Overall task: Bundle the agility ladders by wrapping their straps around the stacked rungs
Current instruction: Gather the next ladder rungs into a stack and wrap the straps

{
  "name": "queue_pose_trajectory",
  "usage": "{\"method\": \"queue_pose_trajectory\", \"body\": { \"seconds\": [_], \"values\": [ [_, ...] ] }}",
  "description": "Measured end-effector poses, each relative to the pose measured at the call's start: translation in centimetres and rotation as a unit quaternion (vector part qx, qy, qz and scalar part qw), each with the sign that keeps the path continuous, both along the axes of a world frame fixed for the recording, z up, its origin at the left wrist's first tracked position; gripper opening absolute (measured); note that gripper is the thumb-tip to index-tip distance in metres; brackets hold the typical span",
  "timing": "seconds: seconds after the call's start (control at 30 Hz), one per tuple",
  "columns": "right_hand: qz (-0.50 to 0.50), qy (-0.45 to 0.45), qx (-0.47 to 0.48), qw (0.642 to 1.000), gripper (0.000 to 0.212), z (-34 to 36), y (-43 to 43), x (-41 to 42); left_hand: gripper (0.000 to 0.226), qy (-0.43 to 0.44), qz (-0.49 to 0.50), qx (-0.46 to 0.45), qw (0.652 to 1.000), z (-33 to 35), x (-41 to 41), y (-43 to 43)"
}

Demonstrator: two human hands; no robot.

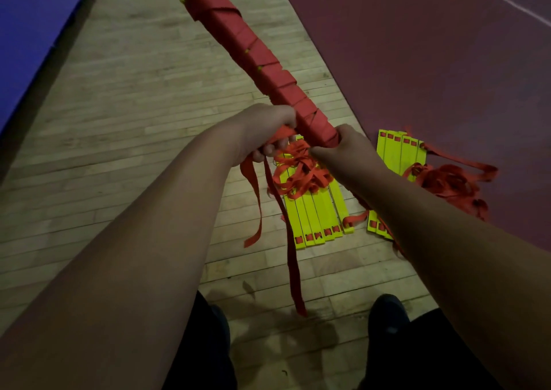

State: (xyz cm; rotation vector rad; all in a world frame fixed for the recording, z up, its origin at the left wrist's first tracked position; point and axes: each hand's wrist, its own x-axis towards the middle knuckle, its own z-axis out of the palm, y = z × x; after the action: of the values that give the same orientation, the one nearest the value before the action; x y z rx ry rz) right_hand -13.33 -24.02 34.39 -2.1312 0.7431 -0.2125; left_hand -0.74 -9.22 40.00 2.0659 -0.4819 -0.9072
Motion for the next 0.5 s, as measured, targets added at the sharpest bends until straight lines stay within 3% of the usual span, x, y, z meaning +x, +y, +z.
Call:
{"method": "queue_pose_trajectory", "body": {
  "seconds": [0.1,0.2,0.4,0.5],
  "values": [
    [0.005,0.022,-0.035,0.999,0.035,0.2,0.5,0.2,0.061,-0.089,0.04,0.034,0.995,-0.5,-0.2,-0.6],
    [-0.007,0.024,-0.067,0.997,0.047,0.2,1.1,0.3,0.076,-0.121,0.082,0.028,0.989,-1.1,-1.0,-1.3],
    [0.031,0.021,-0.213,0.976,0.064,-0.3,2.2,0.0,0.073,-0.11,0.176,-0.01,0.978,-1.5,-2.1,-2.1],
    [0.072,-0.014,-0.142,0.987,0.059,0.8,2.0,0.0,0.066,-0.081,0.171,-0.043,0.981,-1.3,-1.3,-1.4]
  ]
}}
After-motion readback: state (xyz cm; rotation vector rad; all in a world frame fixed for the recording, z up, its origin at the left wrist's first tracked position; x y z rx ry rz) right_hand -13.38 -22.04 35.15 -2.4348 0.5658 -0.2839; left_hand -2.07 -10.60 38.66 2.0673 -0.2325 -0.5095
